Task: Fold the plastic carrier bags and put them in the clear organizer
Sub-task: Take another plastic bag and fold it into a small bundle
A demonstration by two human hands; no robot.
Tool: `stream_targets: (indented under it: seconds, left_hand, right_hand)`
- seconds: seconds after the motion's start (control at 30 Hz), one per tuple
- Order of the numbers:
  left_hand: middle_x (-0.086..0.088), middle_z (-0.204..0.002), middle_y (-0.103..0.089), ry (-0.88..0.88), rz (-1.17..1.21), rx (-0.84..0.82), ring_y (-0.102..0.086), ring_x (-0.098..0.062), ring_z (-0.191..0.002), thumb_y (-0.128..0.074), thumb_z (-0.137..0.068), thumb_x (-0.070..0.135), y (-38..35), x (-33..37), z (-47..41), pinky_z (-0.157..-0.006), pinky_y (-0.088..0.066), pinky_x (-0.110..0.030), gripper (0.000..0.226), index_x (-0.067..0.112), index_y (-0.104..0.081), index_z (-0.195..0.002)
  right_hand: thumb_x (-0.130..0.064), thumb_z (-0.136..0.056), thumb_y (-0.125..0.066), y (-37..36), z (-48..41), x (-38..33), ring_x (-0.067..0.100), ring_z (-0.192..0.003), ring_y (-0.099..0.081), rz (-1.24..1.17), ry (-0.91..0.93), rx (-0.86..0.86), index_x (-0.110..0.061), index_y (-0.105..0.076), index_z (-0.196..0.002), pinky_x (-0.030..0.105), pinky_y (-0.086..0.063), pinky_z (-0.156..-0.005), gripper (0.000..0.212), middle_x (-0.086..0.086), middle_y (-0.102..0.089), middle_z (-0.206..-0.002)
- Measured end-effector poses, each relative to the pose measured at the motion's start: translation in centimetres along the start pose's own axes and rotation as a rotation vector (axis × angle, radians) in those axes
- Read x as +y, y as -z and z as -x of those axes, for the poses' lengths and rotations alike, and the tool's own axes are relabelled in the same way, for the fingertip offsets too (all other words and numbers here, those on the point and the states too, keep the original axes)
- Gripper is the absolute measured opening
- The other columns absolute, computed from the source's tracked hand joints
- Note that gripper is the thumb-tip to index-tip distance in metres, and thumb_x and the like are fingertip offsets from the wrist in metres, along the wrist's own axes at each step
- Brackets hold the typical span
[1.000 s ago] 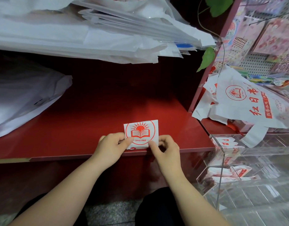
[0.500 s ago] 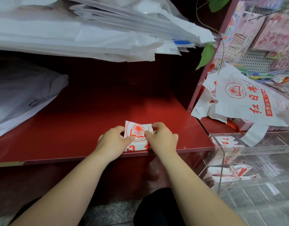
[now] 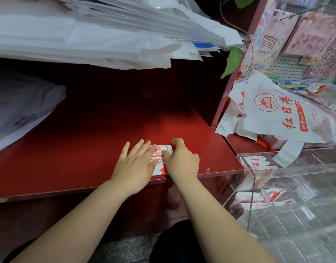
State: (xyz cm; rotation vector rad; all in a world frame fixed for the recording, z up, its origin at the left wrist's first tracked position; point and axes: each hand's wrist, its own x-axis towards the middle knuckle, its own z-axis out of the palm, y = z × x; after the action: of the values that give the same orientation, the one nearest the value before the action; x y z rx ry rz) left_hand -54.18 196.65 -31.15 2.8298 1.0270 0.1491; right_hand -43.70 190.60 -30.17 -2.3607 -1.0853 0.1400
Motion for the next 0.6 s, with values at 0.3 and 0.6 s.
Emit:
stream_targets:
  seconds: [0.3,0.6]
  left_hand:
    - [0.005,-0.156,0.011,-0.007,-0.022,-0.129,0.012,-0.007,-0.142,-0.015,-0.101,0.038,0.1,-0.3,-0.1,-0.113,0.009,-0.032,0.055,0.021,0.009,-0.148]
    - [0.016,-0.145,0.025,-0.127,-0.041,-0.163,0.025,0.006,-0.125,0.006,-0.045,0.067,0.3,-1.8,2.5,-0.11,0.015,-0.028,0.108,0.024,0.021,-0.143]
  right_hand:
    - [-0.013,-0.073,-0.045,-2.0,0.6,1.6,0.03,-0.096,-0.065,0.134,0.5,0.347,-0.015,-0.069,-0.097,0.039,-0.052,-0.074,0.034,0.007,-0.067,-0.109]
    - [-0.06,-0.082,-0.039,-0.8,2.5,4.3,0.024,-0.109,-0.061,0.163,0.751,0.028,-0.009,-0.066,-0.111,0.045,-0.033,-0.095,0.065,0.006,-0.065,-0.117]
